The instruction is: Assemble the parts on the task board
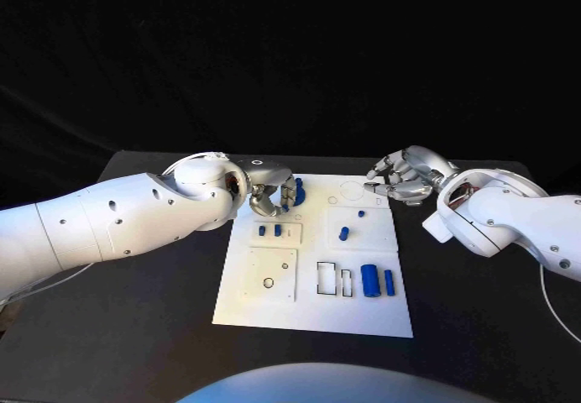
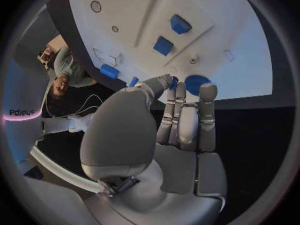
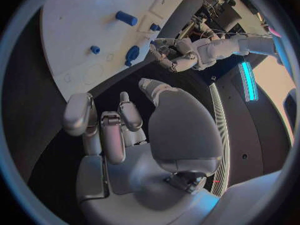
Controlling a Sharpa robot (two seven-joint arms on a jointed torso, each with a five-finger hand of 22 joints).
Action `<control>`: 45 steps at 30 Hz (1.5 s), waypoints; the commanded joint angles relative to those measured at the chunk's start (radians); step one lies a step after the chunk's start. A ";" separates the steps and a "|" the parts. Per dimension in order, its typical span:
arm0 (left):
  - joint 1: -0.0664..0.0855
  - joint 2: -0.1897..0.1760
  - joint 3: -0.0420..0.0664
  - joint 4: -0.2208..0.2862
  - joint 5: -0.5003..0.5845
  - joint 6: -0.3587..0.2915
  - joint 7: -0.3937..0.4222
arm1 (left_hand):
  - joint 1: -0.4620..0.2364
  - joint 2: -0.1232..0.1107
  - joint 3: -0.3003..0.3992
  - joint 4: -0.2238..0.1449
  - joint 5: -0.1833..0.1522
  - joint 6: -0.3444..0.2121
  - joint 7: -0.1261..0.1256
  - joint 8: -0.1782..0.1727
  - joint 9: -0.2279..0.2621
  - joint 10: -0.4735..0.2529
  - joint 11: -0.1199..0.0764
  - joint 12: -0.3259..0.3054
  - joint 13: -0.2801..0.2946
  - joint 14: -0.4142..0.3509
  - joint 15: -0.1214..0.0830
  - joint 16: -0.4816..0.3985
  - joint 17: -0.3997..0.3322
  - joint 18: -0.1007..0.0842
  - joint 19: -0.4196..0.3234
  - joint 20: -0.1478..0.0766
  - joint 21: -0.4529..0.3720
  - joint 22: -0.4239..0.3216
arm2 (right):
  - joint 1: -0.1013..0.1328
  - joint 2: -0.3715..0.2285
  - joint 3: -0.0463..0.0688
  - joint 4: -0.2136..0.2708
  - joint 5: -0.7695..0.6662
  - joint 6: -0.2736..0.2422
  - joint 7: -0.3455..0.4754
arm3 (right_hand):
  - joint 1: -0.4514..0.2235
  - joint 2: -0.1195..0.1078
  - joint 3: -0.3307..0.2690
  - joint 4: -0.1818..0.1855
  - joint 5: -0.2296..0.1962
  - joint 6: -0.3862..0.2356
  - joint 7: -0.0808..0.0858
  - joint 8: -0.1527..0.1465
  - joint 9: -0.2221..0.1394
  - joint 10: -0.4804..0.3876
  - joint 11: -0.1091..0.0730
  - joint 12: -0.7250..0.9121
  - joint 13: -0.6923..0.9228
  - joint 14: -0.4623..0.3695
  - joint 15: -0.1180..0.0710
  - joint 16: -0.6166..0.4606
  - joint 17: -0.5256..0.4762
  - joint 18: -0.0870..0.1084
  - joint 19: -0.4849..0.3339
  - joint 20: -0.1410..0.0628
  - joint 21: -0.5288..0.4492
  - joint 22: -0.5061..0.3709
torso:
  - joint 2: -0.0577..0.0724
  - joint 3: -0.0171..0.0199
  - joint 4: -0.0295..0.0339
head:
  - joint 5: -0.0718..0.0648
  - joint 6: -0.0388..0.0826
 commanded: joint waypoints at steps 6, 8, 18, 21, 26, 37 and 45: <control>0.000 -0.015 0.002 -0.017 0.023 0.035 -0.013 | -0.012 0.003 -0.001 -0.003 -0.003 0.008 0.002 -0.006 0.001 0.008 0.003 -0.002 -0.001 0.000 0.001 0.003 -0.003 -0.012 -0.004 0.001 0.000 0.000 | -0.001 0.001 0.000 0.001 -0.006 0.007 0.007 | -0.005 0.003 0.002 0.006 -0.001 0.000 -0.001 0.003 0.001 -0.007 0.000 -0.004 0.000 0.084 -0.008 -0.006 0.191 0.007 -0.007 -0.002 -0.002 0.000 | 0.001 0.0011 -0.0028 | 0.011 -0.002; -0.001 -0.015 0.002 -0.025 0.025 0.036 -0.011 | -0.012 0.002 -0.001 -0.003 -0.003 0.008 0.002 -0.006 0.001 0.008 0.003 -0.002 -0.001 0.000 0.001 0.003 -0.003 -0.012 -0.003 0.001 0.001 0.001 | -0.001 0.002 0.000 0.001 -0.006 0.007 0.007 | -0.005 0.003 0.002 0.006 -0.001 0.000 -0.001 0.003 0.001 -0.007 0.000 -0.004 0.000 0.084 -0.008 -0.006 0.191 0.007 -0.007 -0.002 -0.002 0.000 | 0.002 0.0012 -0.0032 | 0.011 -0.002; -0.006 -0.008 0.002 -0.056 0.032 0.044 -0.005 | -0.012 0.003 0.000 -0.003 -0.003 0.008 0.002 -0.007 0.001 0.008 0.003 -0.002 -0.002 0.000 0.001 0.003 -0.002 -0.012 -0.003 0.001 0.001 0.001 | -0.001 0.002 0.000 0.000 -0.006 0.008 0.007 | -0.005 0.003 0.002 0.006 -0.001 0.000 -0.001 0.003 0.001 -0.007 0.000 -0.004 0.000 0.084 -0.008 -0.006 0.191 0.007 -0.007 -0.002 -0.002 0.000 | 0.001 0.0009 -0.0022 | 0.007 -0.006; -0.007 -0.004 0.001 -0.063 0.033 0.048 -0.005 | -0.012 0.003 0.000 -0.004 -0.004 0.008 0.002 -0.007 0.001 0.008 0.003 -0.002 -0.002 0.000 0.001 0.003 -0.003 -0.012 -0.004 0.001 -0.001 0.001 | -0.001 0.003 0.000 0.000 -0.006 0.009 0.007 | -0.005 0.003 0.002 0.006 -0.001 0.000 -0.001 0.003 0.001 -0.007 0.000 -0.004 0.000 0.084 -0.008 -0.006 0.191 0.007 -0.007 -0.002 -0.002 0.000 | 0.001 0.0010 -0.0021 | 0.009 -0.007; -0.009 -0.001 0.001 -0.072 0.040 0.061 -0.003 | -0.014 0.002 0.000 -0.004 -0.005 0.008 0.002 -0.008 0.001 0.009 0.003 -0.003 -0.003 -0.001 0.001 0.002 -0.006 -0.012 -0.006 0.001 -0.003 0.001 | -0.001 0.002 0.000 0.001 -0.006 0.009 0.007 | -0.004 0.004 0.002 0.007 0.000 0.000 -0.001 0.005 0.002 -0.006 -0.001 -0.003 0.001 0.084 -0.008 -0.005 0.192 0.006 -0.006 -0.002 -0.002 0.001 | 0.001 0.0012 -0.0024 | 0.010 -0.009; -0.011 0.002 0.000 -0.071 0.050 0.071 -0.003 | -0.017 0.002 0.000 -0.004 -0.008 0.008 0.003 -0.010 0.001 0.009 0.003 -0.004 -0.004 -0.003 0.002 0.001 -0.009 -0.011 -0.009 0.001 -0.006 0.000 | -0.001 0.003 0.000 0.002 -0.006 0.008 0.007 | -0.004 0.004 0.002 0.007 0.000 0.000 -0.001 0.005 0.002 -0.006 -0.001 -0.003 0.001 0.084 -0.008 -0.005 0.192 0.006 -0.006 -0.002 -0.002 0.001 | 0.001 0.0010 -0.0026 | 0.009 -0.008; -0.011 0.005 -0.001 -0.074 0.054 0.075 -0.002 | -0.019 0.003 0.000 -0.004 -0.010 0.006 0.003 -0.012 0.001 0.008 0.004 -0.006 -0.005 -0.004 0.002 0.000 -0.012 -0.011 -0.012 0.002 -0.011 -0.001 | -0.001 0.002 0.000 0.003 -0.006 0.008 0.007 | -0.003 0.004 0.003 0.008 0.000 0.000 -0.001 0.006 0.002 -0.006 -0.001 -0.003 0.000 0.084 -0.008 -0.005 0.193 0.007 -0.007 -0.002 -0.004 0.000 | 0.001 0.0008 -0.0024 | 0.009 -0.009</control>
